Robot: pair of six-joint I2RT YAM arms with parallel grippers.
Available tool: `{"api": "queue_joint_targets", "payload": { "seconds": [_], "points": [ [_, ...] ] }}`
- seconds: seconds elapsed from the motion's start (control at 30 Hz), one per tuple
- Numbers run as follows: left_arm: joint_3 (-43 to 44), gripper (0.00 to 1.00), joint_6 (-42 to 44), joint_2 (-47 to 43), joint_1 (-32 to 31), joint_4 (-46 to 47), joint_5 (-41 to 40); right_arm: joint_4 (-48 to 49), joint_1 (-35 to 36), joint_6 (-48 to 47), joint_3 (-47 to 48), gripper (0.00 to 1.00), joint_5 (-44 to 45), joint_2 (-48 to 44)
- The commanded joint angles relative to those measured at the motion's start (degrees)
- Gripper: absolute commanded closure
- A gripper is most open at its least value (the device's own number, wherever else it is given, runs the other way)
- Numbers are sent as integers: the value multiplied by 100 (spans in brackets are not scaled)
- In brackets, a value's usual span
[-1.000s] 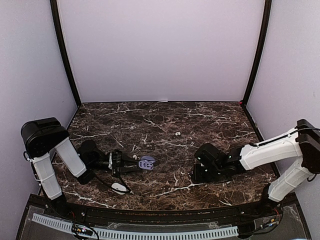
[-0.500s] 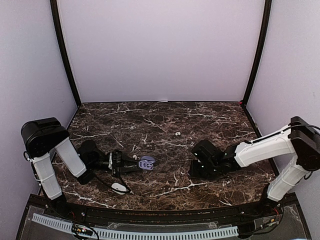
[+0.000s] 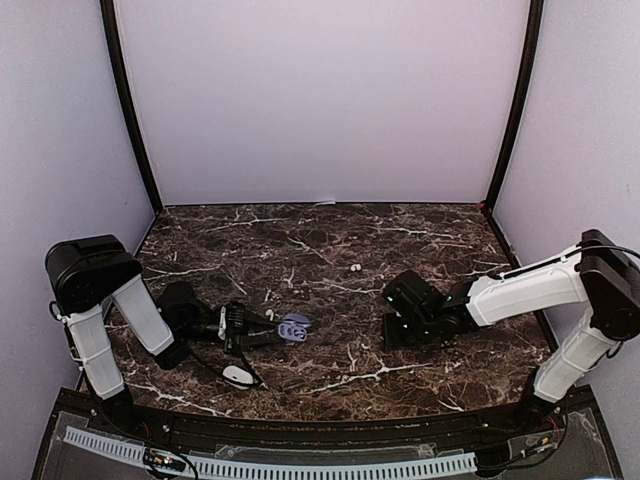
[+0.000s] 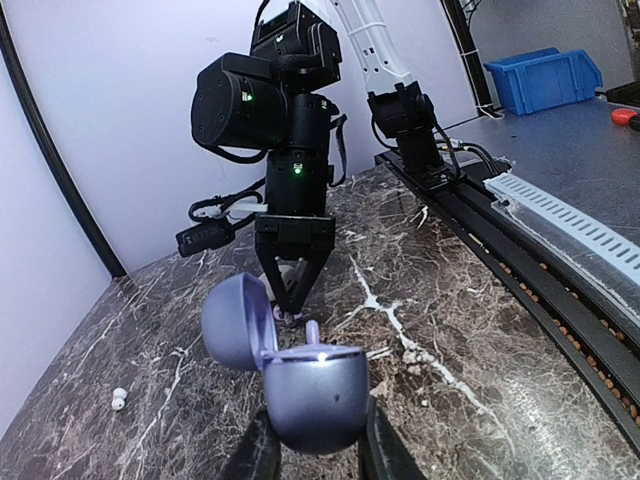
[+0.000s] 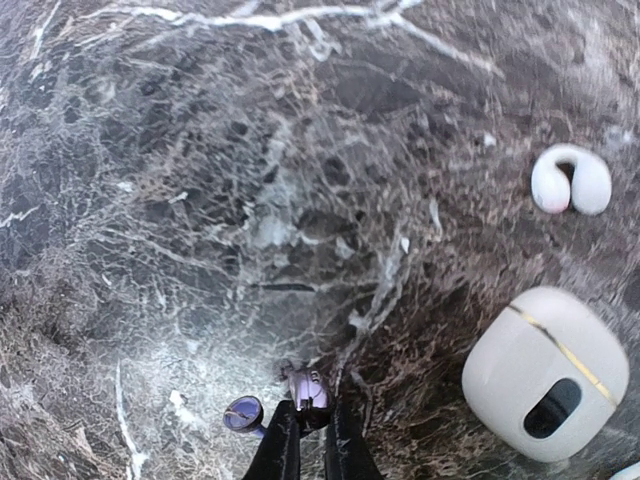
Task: Insert the wireless bluetooth earbuds into the charging case
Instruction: Pick up the left earbud from the center of the board, then insert the left earbud into the left side groove of the charging case.
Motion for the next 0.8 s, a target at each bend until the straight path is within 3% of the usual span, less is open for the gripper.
{"api": "queue_joint_targets", "payload": {
  "seconds": [0.0, 0.37, 0.6, 0.77],
  "points": [
    [6, 96, -70, 9, 22, 717, 46, 25, -38, -798, 187, 100, 215, -210],
    [158, 96, -340, -42, 25, 374, 49, 564, 315, -2708, 121, 100, 158, -1058],
    [285, 97, -1200, -61, -16, 504, -445, 771, 1213, -3877, 611, 100, 965, -1171],
    [396, 98, -1317, -135, -189, 199, -585, 852, 1617, -4847, 1042, 100, 1521, -1023]
  ]
}}
